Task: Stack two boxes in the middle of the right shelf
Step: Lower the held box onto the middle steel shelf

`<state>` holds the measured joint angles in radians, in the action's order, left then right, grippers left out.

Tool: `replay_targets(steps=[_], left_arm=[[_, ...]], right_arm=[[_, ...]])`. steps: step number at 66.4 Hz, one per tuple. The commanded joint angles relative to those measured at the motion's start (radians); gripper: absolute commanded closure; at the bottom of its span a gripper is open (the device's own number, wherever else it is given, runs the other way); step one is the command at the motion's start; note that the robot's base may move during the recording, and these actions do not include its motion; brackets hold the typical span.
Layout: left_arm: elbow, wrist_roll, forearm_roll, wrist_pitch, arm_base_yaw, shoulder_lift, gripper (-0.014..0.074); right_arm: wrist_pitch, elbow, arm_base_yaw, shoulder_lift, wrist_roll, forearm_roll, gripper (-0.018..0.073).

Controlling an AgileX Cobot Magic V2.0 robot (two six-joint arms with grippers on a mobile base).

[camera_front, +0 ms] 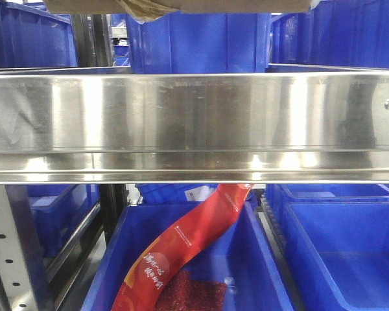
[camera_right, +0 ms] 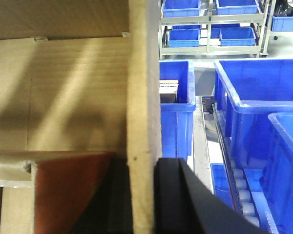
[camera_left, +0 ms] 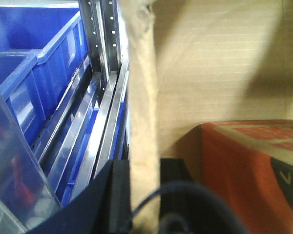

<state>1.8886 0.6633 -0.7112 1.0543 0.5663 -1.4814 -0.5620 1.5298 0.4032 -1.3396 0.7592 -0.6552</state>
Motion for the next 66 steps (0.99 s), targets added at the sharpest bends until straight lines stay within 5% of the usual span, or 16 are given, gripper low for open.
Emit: replay_targets(steps=[1, 14, 31, 32, 33, 57, 62, 66], left_arm=[[0.010, 0.001, -0.037, -0.026, -0.004, 0.010, 0.0708], [0.010, -0.015, 0.035, -0.021, -0.023, 0.010, 0.0708], [0.062, -0.286, 0.510, -0.001, -0.235, -0.032, 0.0708], [0.066, -0.300, 0.530, 0.006, -0.245, -0.038, 0.0708], [0.278, -0.392, 0.576, 0.167, -0.276, -0.267, 0.0708], [0.322, -0.395, 0.576, 0.167, -0.276, -0.300, 0.0700], [0.322, -0.395, 0.576, 0.167, -0.276, -0.300, 0.0616], [0.322, -0.395, 0.576, 0.167, -0.276, -0.300, 0.0503]], right_arm=[[0.027, 0.016, -0.001, 0.018, 0.005, -0.022, 0.0727], [-0.070, 0.016, -0.001, 0.016, 0.005, -0.009, 0.0727], [-0.310, 0.132, -0.001, -0.039, -0.031, 0.094, 0.0711], [-0.319, 0.148, -0.001, -0.047, -0.048, 0.114, 0.0711], [-0.441, 0.332, -0.001, -0.283, -0.151, 0.249, 0.0711], [-0.409, 0.332, -0.001, -0.323, -0.151, 0.249, 0.0708], [-0.409, 0.332, -0.001, -0.323, -0.151, 0.249, 0.0606], [-0.409, 0.332, -0.001, -0.323, -0.151, 0.249, 0.0439]])
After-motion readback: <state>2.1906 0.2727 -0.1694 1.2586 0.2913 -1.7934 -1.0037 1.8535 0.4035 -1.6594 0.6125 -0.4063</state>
